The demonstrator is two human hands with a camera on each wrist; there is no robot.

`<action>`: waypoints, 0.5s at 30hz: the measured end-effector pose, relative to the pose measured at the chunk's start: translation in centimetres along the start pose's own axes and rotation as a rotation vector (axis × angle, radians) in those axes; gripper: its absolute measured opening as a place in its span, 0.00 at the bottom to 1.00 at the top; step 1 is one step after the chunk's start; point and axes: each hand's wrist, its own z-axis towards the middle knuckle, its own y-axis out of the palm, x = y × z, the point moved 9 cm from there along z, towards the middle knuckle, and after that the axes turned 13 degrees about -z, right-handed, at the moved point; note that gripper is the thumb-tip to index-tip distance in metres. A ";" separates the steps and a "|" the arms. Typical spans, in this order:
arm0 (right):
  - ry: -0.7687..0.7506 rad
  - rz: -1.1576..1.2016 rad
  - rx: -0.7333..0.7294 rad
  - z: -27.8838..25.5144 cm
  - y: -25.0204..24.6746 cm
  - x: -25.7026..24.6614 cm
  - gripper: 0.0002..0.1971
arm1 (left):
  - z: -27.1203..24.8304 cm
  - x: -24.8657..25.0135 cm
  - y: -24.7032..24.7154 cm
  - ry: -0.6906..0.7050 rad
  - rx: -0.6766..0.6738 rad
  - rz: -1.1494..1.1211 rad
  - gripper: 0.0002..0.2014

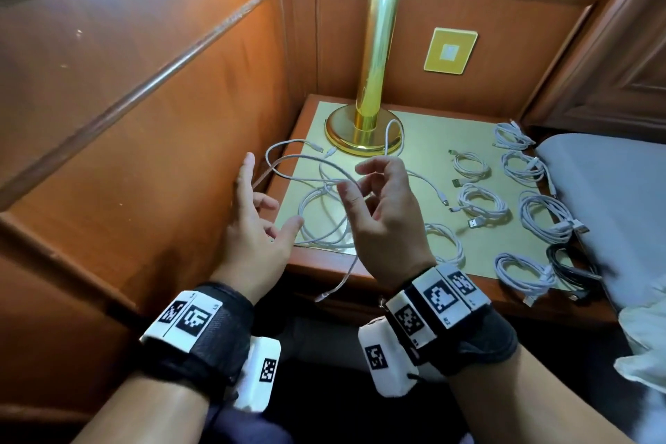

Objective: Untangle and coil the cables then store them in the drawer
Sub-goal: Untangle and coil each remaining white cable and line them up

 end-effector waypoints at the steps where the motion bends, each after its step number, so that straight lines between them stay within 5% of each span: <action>1: -0.003 0.025 -0.007 0.0 -0.1 -0.1 0.07 | 0.0 0.4 -0.3 0.032 0.031 -0.025 0.49; 4: -0.056 0.037 -0.009 -0.2 -0.9 -0.8 0.14 | 0.2 0.8 -1.1 0.096 0.083 0.026 0.40; 7: -0.053 0.110 0.012 -0.2 -2.1 -1.1 0.25 | 0.7 -0.7 -1.3 0.004 0.039 0.179 0.08; 8: -0.025 0.157 0.035 -0.2 -2.7 -0.8 0.26 | 0.8 -1.6 -1.5 -0.060 0.026 0.214 0.04; 12: 0.111 0.195 0.104 0.5 -5.3 1.4 0.27 | 1.1 -4.4 -2.4 -0.242 -0.001 0.253 0.19; 15: 0.182 -0.072 -0.192 0.5 -3.3 3.2 0.28 | 0.8 -3.9 -1.4 -0.285 0.018 -0.085 0.21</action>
